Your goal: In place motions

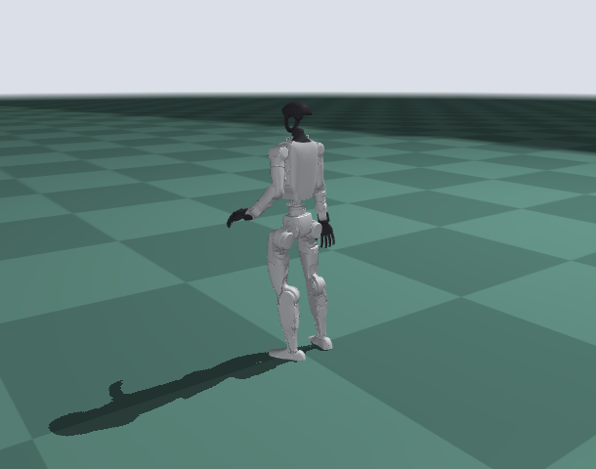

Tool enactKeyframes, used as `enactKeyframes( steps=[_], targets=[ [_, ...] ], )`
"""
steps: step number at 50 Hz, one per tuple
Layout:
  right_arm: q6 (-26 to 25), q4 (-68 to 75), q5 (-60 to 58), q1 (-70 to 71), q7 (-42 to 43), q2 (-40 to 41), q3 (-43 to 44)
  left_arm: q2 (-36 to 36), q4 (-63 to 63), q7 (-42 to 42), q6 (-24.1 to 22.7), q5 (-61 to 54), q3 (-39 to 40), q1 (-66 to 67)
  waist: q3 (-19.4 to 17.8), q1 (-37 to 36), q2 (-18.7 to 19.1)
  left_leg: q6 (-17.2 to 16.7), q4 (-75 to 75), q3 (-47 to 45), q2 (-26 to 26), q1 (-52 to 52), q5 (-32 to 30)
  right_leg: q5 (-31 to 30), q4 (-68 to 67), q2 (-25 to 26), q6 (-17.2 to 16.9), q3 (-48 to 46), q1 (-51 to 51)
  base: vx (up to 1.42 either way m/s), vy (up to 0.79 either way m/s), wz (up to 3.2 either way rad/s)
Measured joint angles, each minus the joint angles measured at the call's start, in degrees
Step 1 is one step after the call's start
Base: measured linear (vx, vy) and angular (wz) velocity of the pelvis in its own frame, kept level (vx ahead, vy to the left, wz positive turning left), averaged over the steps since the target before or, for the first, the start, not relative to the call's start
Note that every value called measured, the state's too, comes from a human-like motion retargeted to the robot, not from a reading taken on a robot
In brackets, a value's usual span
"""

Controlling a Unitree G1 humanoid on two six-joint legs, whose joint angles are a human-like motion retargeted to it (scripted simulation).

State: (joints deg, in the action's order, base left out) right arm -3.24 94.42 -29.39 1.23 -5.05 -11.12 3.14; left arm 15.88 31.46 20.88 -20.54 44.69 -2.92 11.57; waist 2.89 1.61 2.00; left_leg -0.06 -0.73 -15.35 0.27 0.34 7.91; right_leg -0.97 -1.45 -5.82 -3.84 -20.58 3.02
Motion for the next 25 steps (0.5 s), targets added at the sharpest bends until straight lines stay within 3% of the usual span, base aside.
enactKeyframes(
  steps=[3,5,7,14,18,21,25],
  targets=[
    [-0.36,0.32,-1.44,-0.03,0.31,0.11,-0.53,-2.21,11.07,-9.75,16.42,-1.06,-1.34,-0.99,-0.64,0.29,-0.38,0.0,-0.05,0.65,-0.27,0.0,-0.27,0.15,0.2,-0.06,0.05,-0.72,0.7,-0.03,-0.01,0.31],
    [-0.31,0.41,-2.13,-0.11,0.03,0.1,-0.63,-3.43,17.03,-16.24,23.13,-0.54,-1.9,-1.98,-0.96,0.37,-0.54,-0.01,-0.1,1.12,-0.42,-0.08,-0.44,0.21,0.3,-0.15,0.02,-1.31,1.05,-0.02,0.0,0.28],
    [-0.09,0.34,-2.2,-0.21,-0.27,0.12,-0.62,-4.56,23.06,-19.34,24.86,-1.47,-1.7,-3.08,-1.16,0.37,-0.66,-0.02,-0.2,1.51,-0.55,-0.25,-0.56,0.24,0.38,-0.25,0.01,-1.8,1.26,-0.02,0.01,0.22],
    [-0.93,-0.17,-0.79,-0.1,0.1,0.43,-0.67,-9.4,45.29,-15.52,24.58,-11.22,4.01,-6.91,-1.27,0.22,-0.81,-0.11,-0.32,2.18,-0.79,-0.8,-0.87,0.25,0.46,-0.52,-0.07,-2.59,1.31,0.0,0.0,0.03],
    [-2.58,-0.94,-1.27,0.17,2.77,0.84,-1.34,-10.37,55.43,-18.05,28.05,-16.36,7.74,-8.33,-1.08,0.22,-0.78,-0.12,-0.29,2.15,-0.78,-0.95,-0.89,0.17,0.47,-0.53,-0.04,-2.55,1.06,0.0,0.0,0.0],
    [-4.28,-1.75,-2.26,0.68,5.52,1.2,-2.02,-10.69,57.38,-20.81,32.49,-20.36,8.44,-7.86,-1.05,0.54,-0.67,-0.13,-0.26,1.92,-0.64,-1.03,-0.8,0.11,0.42,-0.44,-0.02,-2.27,0.72,0.0,0.0,0.0],
    [-4.59,-2.76,-2.58,0.72,8.67,1.45,-2.57,-11.11,56.74,-21.07,30.43,-21.86,7.86,-5.53,-0.56,0.65,-0.45,-0.13,-0.17,1.56,-0.44,-1.18,-0.65,0.0,0.36,-0.31,-0.02,-1.82,0.14,0.0,0.0,0.0]
  ],
)
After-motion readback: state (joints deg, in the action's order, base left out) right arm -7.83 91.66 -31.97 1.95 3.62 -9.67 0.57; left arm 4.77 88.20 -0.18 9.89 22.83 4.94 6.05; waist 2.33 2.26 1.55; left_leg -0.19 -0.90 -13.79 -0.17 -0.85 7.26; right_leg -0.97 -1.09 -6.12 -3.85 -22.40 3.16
